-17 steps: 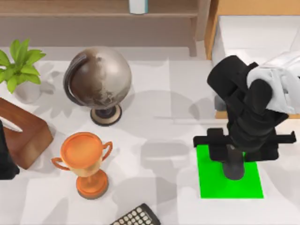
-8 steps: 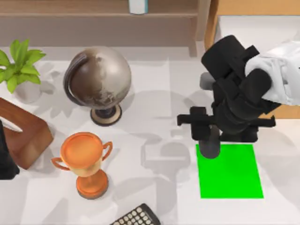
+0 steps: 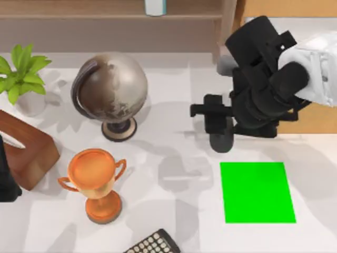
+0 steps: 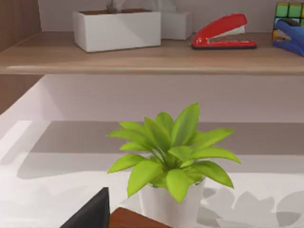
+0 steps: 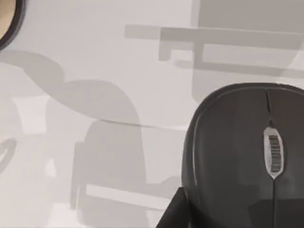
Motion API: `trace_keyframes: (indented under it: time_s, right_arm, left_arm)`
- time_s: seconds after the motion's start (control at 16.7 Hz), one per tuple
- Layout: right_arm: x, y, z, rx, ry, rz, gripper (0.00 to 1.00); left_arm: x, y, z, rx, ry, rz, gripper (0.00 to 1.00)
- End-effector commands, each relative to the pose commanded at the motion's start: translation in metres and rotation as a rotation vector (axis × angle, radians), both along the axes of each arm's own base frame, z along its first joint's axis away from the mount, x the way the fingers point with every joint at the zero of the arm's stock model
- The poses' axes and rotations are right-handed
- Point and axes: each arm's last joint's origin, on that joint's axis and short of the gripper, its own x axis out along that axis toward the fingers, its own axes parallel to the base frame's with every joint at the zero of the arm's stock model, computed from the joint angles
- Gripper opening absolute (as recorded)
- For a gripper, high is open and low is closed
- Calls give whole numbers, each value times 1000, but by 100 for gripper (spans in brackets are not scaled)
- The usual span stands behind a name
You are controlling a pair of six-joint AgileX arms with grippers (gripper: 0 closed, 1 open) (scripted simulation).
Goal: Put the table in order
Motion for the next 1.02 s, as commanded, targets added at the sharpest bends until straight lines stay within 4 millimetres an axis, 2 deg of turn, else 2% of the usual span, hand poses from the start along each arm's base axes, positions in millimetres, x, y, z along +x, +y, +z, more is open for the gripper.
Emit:
trace_keyframes:
  time_s: [0.3,0.6,1.02]
  right_arm:
    - [3,-8,-1,-20,5,-20,0]
    - [-3,-17,-17,-89,72,-40,0]
    - [-30,-23,-48,-249,216,-51,0]
  left_arm:
    - [0,0,0,0,0,0,100]
    - [0,0,0,0,0,0,100]
    - [0,0,0,0,0,0,100]
